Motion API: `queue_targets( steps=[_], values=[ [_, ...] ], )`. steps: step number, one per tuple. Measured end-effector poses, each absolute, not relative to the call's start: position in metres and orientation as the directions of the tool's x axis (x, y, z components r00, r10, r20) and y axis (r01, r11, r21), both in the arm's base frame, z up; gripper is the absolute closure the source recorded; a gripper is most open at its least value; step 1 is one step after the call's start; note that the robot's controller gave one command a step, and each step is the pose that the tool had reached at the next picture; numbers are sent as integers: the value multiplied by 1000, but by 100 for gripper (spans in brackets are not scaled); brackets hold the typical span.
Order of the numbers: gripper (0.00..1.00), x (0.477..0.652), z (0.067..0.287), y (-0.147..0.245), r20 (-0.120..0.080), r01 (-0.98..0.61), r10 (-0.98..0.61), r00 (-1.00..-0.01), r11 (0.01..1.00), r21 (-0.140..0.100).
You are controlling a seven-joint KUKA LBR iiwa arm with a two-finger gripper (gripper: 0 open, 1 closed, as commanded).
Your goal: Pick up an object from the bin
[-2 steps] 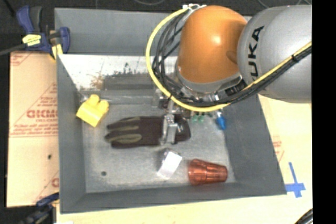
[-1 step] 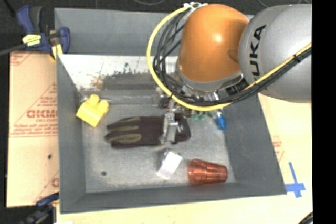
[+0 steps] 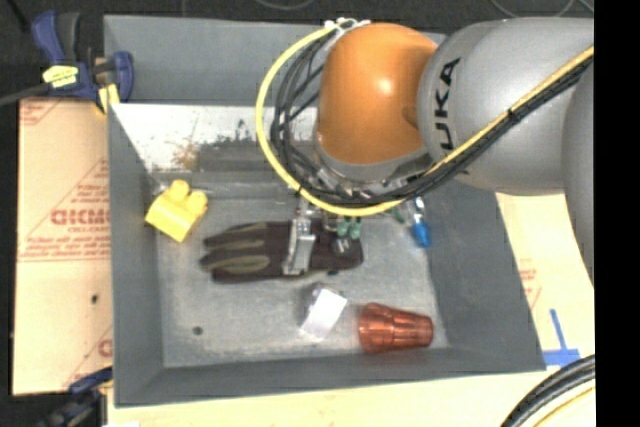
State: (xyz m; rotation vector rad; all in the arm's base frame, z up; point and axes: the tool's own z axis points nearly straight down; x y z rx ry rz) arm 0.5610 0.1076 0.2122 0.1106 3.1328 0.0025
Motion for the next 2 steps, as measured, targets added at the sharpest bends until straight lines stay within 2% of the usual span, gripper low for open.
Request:
queue_targets(
  steps=[1,2],
  values=[
    [0,593,156,122,-9,11,11,-1000,1000,2],
    [0,602,136,124,-8,-40,-40,-999,999,2]
  ],
)
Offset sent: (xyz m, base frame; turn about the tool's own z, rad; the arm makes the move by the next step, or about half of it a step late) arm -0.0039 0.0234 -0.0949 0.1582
